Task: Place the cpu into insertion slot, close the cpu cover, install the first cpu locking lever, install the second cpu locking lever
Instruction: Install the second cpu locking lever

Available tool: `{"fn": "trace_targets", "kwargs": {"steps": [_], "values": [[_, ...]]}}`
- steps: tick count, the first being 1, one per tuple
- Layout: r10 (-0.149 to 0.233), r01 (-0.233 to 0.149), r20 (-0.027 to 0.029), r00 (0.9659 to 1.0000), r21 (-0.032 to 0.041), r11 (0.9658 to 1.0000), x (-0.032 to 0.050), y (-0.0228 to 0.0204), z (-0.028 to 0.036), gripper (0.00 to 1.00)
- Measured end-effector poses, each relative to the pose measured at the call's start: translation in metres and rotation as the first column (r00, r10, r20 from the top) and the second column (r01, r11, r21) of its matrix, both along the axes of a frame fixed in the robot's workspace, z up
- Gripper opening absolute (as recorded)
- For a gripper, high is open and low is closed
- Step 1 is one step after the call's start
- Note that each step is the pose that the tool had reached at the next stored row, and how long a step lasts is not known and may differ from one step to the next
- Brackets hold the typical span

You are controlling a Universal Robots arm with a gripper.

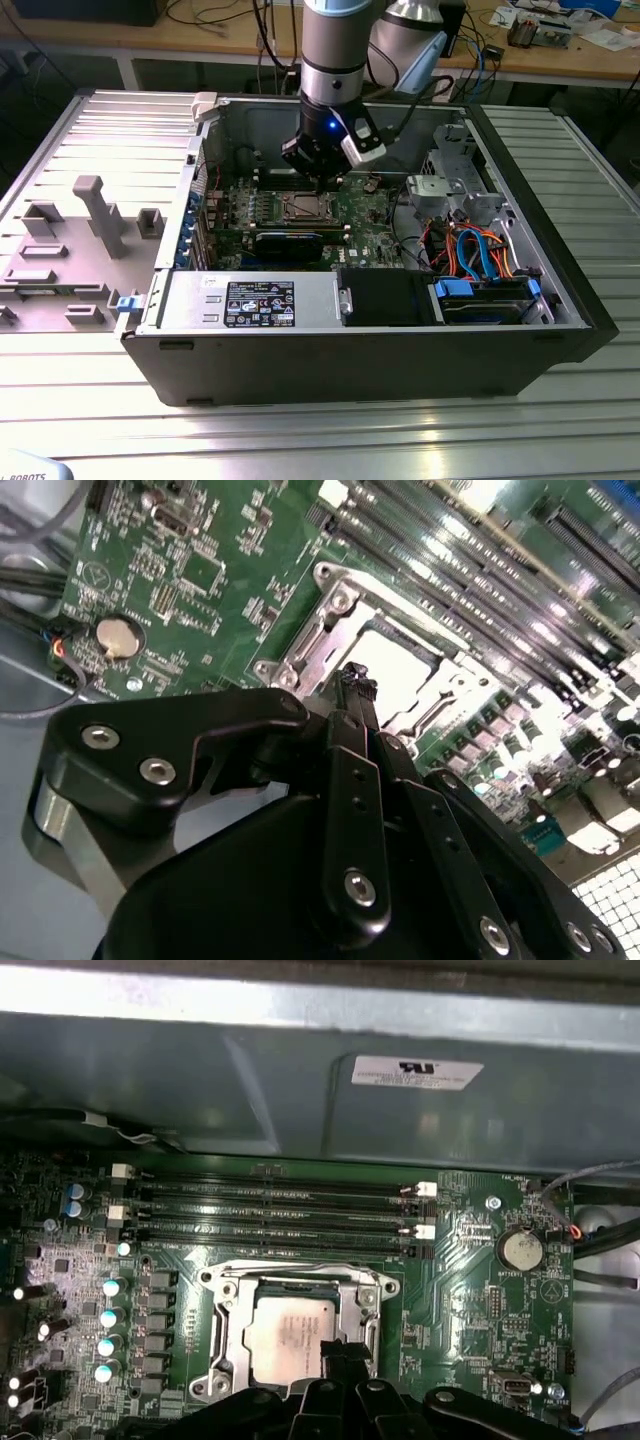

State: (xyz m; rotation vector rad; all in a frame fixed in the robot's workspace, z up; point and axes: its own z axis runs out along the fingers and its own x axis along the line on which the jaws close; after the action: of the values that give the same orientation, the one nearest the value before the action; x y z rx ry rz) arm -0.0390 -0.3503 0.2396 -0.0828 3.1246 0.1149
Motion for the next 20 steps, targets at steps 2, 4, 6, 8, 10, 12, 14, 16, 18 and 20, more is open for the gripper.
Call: {"fn": "trace_targets", "kwargs": {"steps": [2, 4, 6, 8, 10, 12, 14, 16, 18, 20], "values": [[-0.012, 0.012, -0.0009, 0.9999, -0.0001, 0.9999, 0.0, -0.0006, 0.0, 0.11], [-0.02, 0.02, -0.0018, 0.9998, -0.0002, 0.9998, -0.0001, -0.0013, 0.0001, 0.11], [-0.023, 0.023, -0.002, 0.9997, -0.0003, 0.9997, -0.0002, -0.0017, 0.0011, 0.11], [-0.024, 0.024, -0.002, 0.9997, -0.0002, 0.9997, -0.0004, -0.0017, 0.0029, 0.11], [-0.024, 0.024, -0.002, 0.9997, -0.0002, 0.9997, -0.0012, -0.0017, 0.0055, 0.11], [-0.024, 0.024, -0.002, 0.9997, 0.0, 0.9997, -0.0015, -0.0025, 0.0067, 0.11], [-0.024, 0.024, -0.0021, 0.9997, -0.0001, 0.9997, -0.0022, -0.0055, 0.0067, 0.11], [-0.024, 0.024, -0.002, 0.9997, -0.0001, 0.9997, -0.0035, -0.0097, 0.0066, 0.11], [-0.024, 0.024, -0.0021, 0.9997, -0.0002, 0.9997, -0.0045, -0.0152, 0.0063, 0.11], [-0.024, 0.024, -0.0022, 0.9997, -0.0002, 0.9997, -0.0071, -0.0196, 0.0056, 0.11]]}}
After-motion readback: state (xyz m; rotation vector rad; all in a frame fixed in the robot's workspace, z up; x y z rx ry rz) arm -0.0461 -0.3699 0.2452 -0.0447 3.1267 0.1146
